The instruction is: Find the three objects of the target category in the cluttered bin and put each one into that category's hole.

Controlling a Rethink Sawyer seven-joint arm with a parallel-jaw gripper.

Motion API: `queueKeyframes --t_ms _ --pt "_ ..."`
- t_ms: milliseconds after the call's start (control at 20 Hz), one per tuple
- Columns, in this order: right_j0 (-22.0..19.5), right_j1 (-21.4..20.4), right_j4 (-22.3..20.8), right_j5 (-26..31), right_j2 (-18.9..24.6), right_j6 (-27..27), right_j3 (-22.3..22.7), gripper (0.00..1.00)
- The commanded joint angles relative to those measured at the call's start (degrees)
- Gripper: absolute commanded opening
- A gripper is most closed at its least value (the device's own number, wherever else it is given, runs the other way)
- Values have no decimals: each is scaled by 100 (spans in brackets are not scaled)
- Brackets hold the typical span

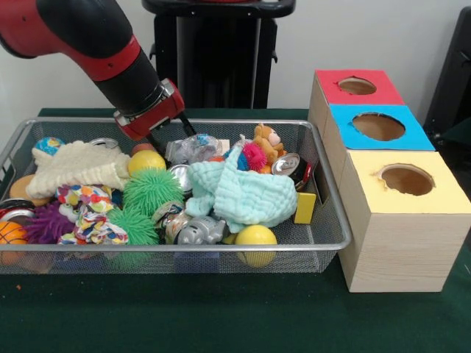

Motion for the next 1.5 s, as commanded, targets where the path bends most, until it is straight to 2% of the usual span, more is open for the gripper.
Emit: queueKeyframes --t_ms 50,100,150,350,850,1000,1250,1500 --pt "55 65 275 -789 405 1104 210 100" --pt "3 90 254 -873 444 1058 259 100" --pt "-45 129 270 -957 479 1026 308 0" --pt "-171 173 235 -1043 589 898 423 0" --pt "-194 85 141 -1127 626 898 549 0" --pt "-89 -19 173 -1132 577 1022 529 0" --pt "160 -430 250 -1148 606 1254 673 0" --pt "185 -554 226 -1259 611 1253 834 0"
